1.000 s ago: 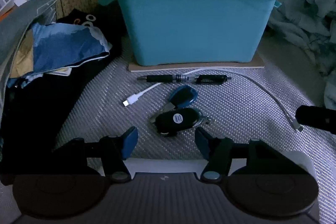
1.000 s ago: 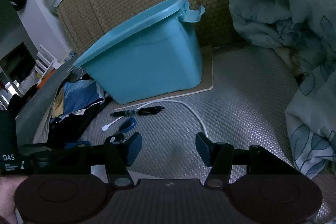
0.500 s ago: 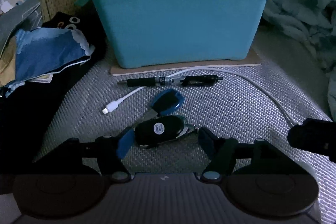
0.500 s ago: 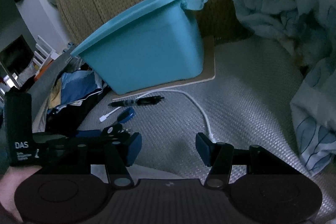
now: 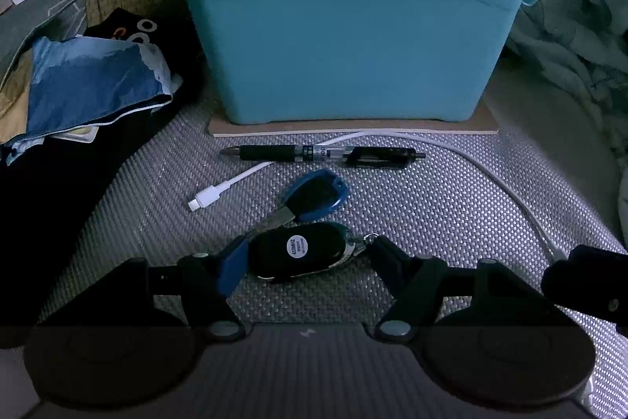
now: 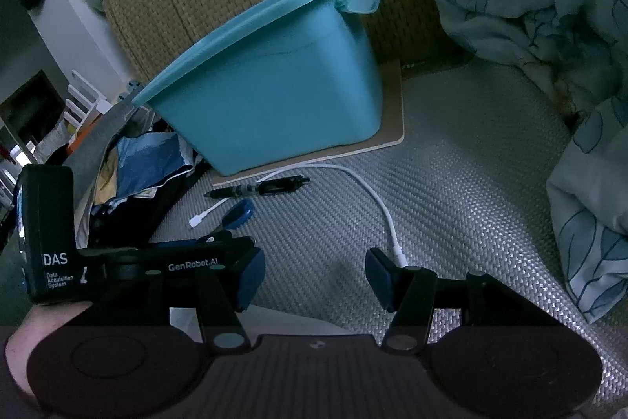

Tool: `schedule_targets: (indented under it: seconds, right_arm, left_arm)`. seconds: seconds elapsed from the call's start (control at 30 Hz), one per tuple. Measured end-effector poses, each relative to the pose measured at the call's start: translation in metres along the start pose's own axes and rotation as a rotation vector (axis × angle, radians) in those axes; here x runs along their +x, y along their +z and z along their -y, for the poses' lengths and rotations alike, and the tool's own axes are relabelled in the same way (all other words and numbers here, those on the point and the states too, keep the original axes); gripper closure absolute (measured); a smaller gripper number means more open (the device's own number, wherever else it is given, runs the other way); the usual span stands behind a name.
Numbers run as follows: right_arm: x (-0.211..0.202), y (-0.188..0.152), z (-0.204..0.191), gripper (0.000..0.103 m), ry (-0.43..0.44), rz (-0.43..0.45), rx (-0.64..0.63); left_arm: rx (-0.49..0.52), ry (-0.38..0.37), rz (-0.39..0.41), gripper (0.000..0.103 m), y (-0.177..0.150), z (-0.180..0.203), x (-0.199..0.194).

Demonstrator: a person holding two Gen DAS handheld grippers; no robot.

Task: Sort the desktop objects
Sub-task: 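Close the left gripper on the black key fob with blue key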

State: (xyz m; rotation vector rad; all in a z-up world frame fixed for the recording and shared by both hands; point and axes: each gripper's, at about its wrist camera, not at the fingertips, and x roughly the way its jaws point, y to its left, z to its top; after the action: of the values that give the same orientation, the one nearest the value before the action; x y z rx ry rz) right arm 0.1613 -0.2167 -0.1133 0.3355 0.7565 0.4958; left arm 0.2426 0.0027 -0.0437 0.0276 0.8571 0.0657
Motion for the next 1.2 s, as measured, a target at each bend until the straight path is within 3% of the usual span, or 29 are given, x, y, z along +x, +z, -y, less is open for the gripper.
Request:
schedule_targets:
  seconds: [0.43,0.77,1.2]
  right_arm:
    - [0.0007,0.0002,-0.0023,0.042,-0.008,-0.004,-0.017]
    - [0.0016,0.0000,-0.0040,0.042,-0.014,-0.007,-0.029]
    - [0.0020,0.0021,-0.0015,0.042,-0.012,-0.008,-0.037]
  left_arm:
    - [-0.015,-0.010,0.021,0.033,-0.0022,-0.0007,0.0016]
    - [-0.013,-0.028,0.036,0.043,-0.0042,-0.0007,0.0006]
    - [-0.004,-0.030,0.044,0.043,-0.0062,-0.0008,-0.0018]
